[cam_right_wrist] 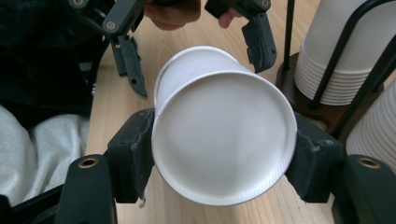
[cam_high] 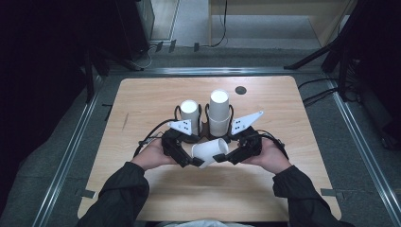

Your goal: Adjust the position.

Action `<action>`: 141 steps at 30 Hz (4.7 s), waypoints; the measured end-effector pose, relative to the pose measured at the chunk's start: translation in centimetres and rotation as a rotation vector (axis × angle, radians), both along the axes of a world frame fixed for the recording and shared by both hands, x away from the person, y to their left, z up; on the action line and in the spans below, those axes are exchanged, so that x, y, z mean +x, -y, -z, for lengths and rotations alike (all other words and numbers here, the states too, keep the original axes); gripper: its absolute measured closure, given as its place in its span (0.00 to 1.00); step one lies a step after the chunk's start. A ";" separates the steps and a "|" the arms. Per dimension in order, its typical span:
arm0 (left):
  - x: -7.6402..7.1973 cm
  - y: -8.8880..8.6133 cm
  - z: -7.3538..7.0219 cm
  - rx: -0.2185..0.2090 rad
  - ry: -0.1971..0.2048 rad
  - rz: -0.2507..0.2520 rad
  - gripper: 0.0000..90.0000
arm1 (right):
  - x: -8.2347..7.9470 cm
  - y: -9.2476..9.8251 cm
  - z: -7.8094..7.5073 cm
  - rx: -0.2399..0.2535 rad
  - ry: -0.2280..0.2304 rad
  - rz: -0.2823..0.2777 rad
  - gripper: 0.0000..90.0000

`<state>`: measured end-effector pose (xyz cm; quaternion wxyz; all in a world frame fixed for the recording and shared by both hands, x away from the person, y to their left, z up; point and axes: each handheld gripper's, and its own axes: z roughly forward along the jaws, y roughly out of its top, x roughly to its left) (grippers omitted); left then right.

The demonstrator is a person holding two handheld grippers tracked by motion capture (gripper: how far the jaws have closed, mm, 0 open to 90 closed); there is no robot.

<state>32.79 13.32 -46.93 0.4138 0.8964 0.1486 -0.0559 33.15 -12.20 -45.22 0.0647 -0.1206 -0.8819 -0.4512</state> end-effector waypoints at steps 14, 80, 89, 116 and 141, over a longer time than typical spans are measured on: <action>-0.7 -0.8 -0.2 -0.092 0.020 0.014 0.13 | -0.1 -0.6 -1.0 0.074 -0.006 -0.025 0.37; 0.8 1.8 -0.1 0.255 -0.034 0.166 0.22 | -1.2 -1.1 1.6 -0.075 0.066 -0.028 0.30; 0.7 2.0 0.0 0.263 -0.045 0.175 0.22 | -1.4 -2.0 2.2 -0.113 0.080 -0.060 0.35; -0.1 -0.3 -1.2 -0.004 -0.023 0.032 0.02 | -1.0 -0.8 0.1 0.010 0.076 -0.043 0.35; -0.3 -1.4 -1.1 -0.136 -0.118 -0.009 0.21 | -0.7 -1.2 0.1 0.063 0.014 -0.066 0.35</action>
